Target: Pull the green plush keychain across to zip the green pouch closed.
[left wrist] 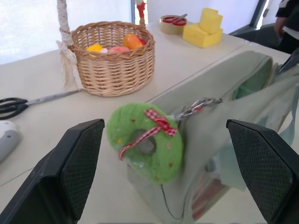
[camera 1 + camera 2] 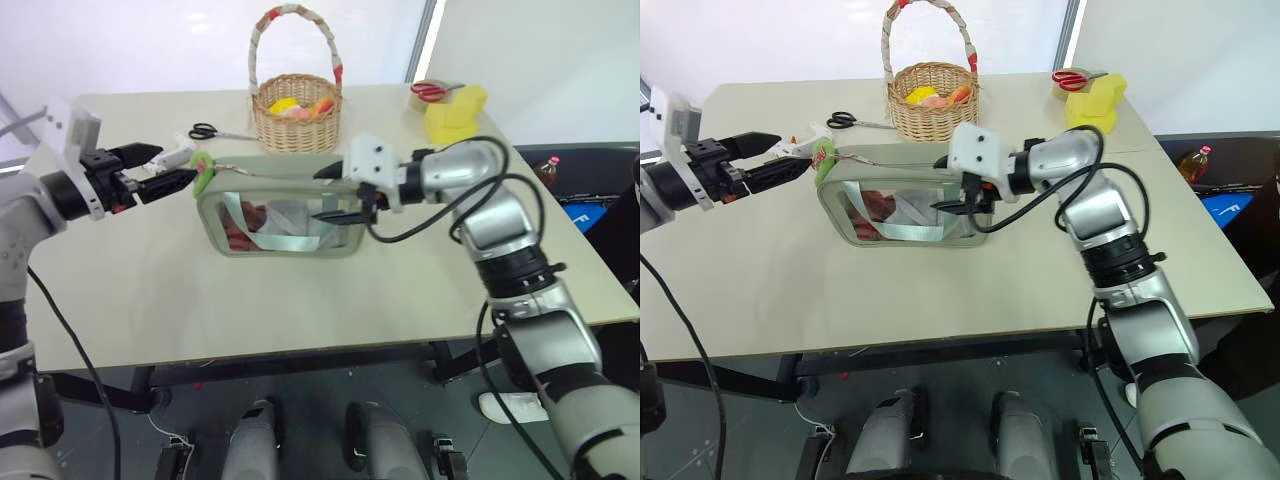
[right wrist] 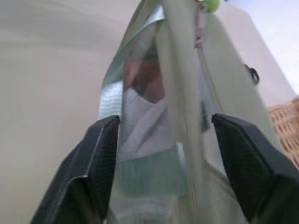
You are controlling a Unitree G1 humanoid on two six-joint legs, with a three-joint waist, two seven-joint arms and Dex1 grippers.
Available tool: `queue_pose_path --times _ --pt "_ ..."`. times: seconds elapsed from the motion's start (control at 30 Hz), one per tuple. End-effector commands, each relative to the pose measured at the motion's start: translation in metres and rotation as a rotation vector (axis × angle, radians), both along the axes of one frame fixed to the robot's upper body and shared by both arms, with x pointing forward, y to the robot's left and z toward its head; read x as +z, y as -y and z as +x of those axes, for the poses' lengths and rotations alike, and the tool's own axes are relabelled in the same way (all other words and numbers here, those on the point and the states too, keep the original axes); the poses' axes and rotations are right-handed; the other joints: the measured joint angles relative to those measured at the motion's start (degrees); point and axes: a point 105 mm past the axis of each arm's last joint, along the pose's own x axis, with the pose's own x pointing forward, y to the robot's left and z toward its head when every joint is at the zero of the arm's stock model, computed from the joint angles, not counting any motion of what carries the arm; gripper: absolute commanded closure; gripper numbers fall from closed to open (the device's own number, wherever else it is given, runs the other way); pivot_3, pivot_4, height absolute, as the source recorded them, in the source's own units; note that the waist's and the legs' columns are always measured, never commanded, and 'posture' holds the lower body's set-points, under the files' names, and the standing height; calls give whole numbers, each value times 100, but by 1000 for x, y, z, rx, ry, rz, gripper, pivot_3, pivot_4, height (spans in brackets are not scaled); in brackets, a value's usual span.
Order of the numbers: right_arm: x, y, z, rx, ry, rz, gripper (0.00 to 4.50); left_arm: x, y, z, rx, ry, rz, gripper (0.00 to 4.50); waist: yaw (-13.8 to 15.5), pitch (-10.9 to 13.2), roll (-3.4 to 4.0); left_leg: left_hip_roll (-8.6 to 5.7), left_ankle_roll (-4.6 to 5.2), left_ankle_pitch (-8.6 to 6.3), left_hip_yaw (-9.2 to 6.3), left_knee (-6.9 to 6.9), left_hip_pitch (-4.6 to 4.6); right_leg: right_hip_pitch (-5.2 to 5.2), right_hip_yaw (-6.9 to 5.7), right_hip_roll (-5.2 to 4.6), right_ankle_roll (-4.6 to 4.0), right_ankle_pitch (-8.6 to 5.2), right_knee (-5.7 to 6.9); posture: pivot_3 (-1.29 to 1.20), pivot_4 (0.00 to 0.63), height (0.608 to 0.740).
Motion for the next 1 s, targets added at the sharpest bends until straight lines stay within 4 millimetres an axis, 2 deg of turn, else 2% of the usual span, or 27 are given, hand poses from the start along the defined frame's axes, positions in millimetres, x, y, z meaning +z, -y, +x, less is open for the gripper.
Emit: queue_pose_path --times 0.03,0.3,0.4,0.53,0.57,0.73,0.83,1.0 --pt "18 16 -10 -28 31 49 1516 19 -11 -3 29 71 20 0 -5 -1 -1 0 0 -1 0 -1 0 -1 0 0 0 0 -4 0 150 740" --pt "-18 20 -4 -64 7 -23 1516 17 -13 9 43 72 28 0 -31 -1 -2 0 0 -1 1 -6 3 -5 1 0 -3 1 -2 0 150 740" --pt "-22 17 0 -66 1 -15 2234 12 -16 17 66 67 44 0 -25 -2 -3 0 0 -1 1 -4 3 -2 0 1 -3 1 -2 0 150 740" --pt "-23 13 0 -49 3 -10 4259 2 -19 28 102 66 88 0 -22 -2 -3 0 1 0 1 0 4 0 0 1 -3 2 -2 0 150 740" --pt "-22 12 -1 -47 3 -8 4447 0 -19 30 105 67 95 0 -20 -2 -3 0 1 0 1 0 3 0 0 1 -3 2 -1 0 150 740" --pt "-26 12 -3 -36 -3 -26 4447 -25 -17 44 144 46 101 0 -20 -2 -3 0 1 0 1 0 3 0 1 1 -2 2 0 0 150 740" --pt "-27 11 -4 -34 -9 -25 4447 -26 -7 50 129 52 30 0 -19 -2 -3 0 2 1 1 1 3 1 0 1 -2 2 3 0 150 740" --pt "-26 10 -1 -41 -3 -20 4447 -32 4 51 85 36 34 0 -24 -2 -3 0 3 2 0 2 3 0 0 2 -1 3 4 0 150 740"
